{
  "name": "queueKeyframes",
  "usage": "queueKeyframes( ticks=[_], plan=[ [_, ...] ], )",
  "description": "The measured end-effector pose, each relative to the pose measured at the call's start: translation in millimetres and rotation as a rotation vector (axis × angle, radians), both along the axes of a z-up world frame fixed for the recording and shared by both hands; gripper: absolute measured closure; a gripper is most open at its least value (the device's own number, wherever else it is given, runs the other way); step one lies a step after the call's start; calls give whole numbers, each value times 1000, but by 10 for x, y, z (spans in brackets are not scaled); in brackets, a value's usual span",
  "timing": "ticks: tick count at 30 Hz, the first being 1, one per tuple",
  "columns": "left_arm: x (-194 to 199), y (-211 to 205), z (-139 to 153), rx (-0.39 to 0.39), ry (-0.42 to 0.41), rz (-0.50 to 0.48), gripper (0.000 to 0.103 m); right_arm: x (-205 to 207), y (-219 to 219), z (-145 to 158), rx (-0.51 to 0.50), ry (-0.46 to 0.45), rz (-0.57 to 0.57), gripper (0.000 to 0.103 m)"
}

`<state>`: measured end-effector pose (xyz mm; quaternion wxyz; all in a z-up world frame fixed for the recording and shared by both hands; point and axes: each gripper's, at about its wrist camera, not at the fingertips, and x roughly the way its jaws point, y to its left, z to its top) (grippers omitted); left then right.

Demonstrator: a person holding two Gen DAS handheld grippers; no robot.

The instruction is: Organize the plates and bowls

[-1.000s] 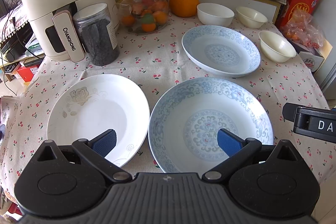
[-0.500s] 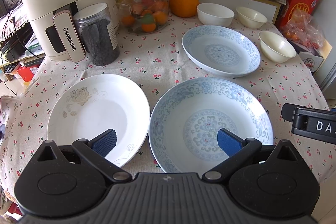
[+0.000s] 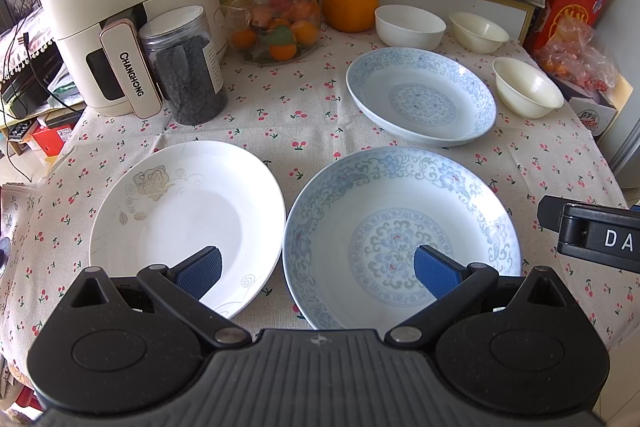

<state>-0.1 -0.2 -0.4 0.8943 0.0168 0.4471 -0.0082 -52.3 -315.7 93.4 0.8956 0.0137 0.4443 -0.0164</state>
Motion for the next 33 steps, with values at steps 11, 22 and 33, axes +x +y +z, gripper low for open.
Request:
queueKeyframes(
  ticks=[11, 22, 33],
  plan=[
    [21, -10, 19, -4, 12, -19, 0, 5, -32, -16, -3, 2, -5, 0],
    [154, 25, 90, 1, -27, -109, 1, 53, 2, 88, -21, -4, 27, 0],
    [611, 268, 91, -166, 20, -228, 22, 350, -260, -90, 286, 210, 52, 1]
  ],
)
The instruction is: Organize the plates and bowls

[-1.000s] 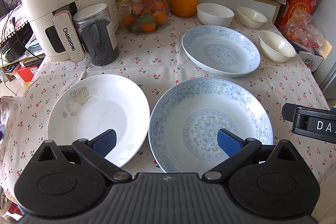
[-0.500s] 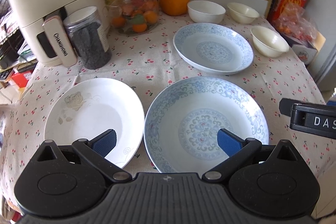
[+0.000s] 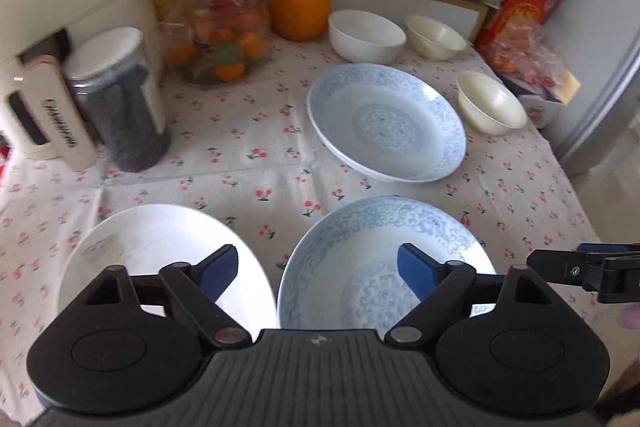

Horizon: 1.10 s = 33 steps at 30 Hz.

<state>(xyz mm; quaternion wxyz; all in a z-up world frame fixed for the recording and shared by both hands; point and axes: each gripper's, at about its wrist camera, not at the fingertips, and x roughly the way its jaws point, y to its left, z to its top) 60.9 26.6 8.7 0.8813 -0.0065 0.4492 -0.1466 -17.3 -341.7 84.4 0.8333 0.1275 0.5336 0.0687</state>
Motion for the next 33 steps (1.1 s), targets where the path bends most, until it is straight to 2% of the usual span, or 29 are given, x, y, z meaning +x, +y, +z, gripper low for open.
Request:
queueKeyframes(
  ticks=[6, 8, 10, 11, 12, 14, 15, 18, 19, 20, 24, 33],
  plan=[
    [187, 76, -166, -48, 69, -57, 45, -42, -126, -334, 193, 99, -6, 6],
    [204, 68, -204, -42, 76, -81, 51, -87, -174, -464, 253, 148, -27, 12],
    [223, 47, -244, -14, 82, -103, 56, -100, -173, -587, 312, 204, -40, 26],
    [226, 33, -259, -1, 82, -108, 59, -125, -167, -609, 325, 216, -40, 29],
    [237, 26, -279, 15, 86, -109, 61, -144, -152, -602, 319, 202, -35, 31],
    [270, 21, -329, 42, 98, -103, 66, -155, -115, -587, 316, 203, -11, 42],
    [278, 20, -350, 55, 107, -100, 70, -159, -107, -599, 322, 213, -11, 53],
    [295, 26, -397, 75, 119, -98, 76, -143, -81, -614, 296, 211, -10, 64],
    [296, 28, -395, 70, 118, -99, 78, -142, -77, -610, 293, 209, -7, 71],
    [292, 33, -386, 63, 119, -100, 83, -121, -85, -620, 299, 212, -9, 86],
    [291, 17, -368, 61, 113, -82, 85, -92, -82, -646, 297, 220, -19, 94],
    [256, -53, -376, 34, 144, -92, 90, 89, -255, -642, 270, 208, -89, 94]
  ],
)
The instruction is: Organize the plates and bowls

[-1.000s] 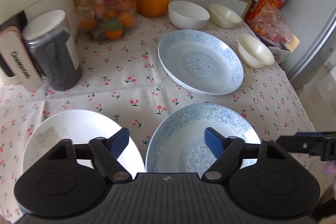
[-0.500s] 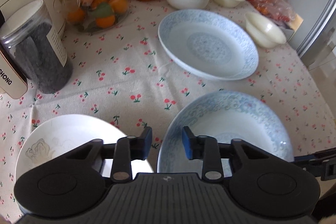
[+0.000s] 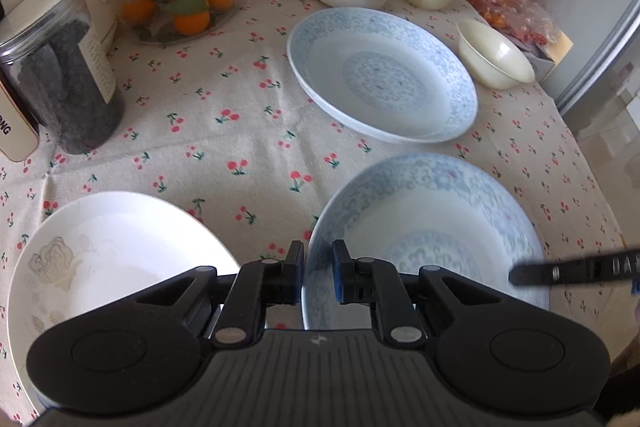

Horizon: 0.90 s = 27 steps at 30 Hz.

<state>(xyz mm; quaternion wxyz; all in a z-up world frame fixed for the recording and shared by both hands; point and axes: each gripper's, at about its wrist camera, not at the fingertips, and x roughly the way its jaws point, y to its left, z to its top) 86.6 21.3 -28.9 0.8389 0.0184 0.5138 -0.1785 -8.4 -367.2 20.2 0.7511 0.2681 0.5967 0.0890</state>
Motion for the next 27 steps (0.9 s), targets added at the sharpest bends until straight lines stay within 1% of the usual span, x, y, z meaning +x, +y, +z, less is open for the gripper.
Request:
queueKeyframes(
  ticks=[4, 10, 27],
  plan=[
    [-23, -62, -11, 1, 5, -20, 90, 77, -79, -10, -18, -5, -29, 94],
    [-43, -80, -18, -12, 21, -19, 90, 159, -133, -9, -31, -10, -49, 93],
    [-111, -95, -33, -30, 39, -2, 90, 331, -146, 9, -49, -51, -54, 91]
  ],
)
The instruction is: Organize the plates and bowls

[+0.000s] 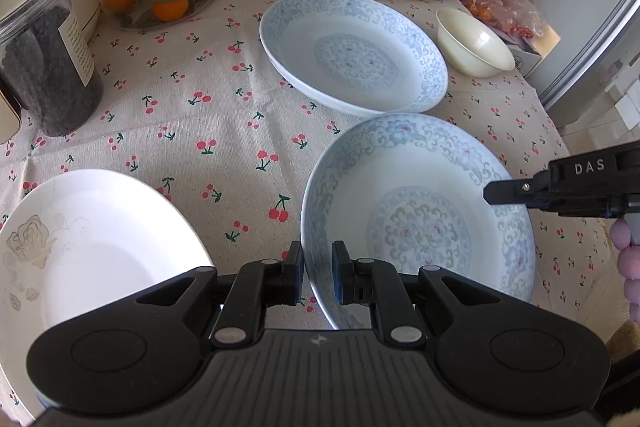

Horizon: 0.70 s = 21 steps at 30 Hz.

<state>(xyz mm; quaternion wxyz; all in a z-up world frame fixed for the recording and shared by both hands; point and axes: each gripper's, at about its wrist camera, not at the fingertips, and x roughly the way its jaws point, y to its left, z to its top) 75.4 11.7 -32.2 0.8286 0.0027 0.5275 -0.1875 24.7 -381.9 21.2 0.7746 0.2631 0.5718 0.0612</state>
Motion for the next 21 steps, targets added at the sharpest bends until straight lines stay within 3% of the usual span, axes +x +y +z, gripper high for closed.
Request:
queueKeyframes(
  ticks=[21],
  plan=[
    [12, 13, 10, -14, 23, 18, 90, 70, 36, -15, -17, 11, 3, 87]
  ],
)
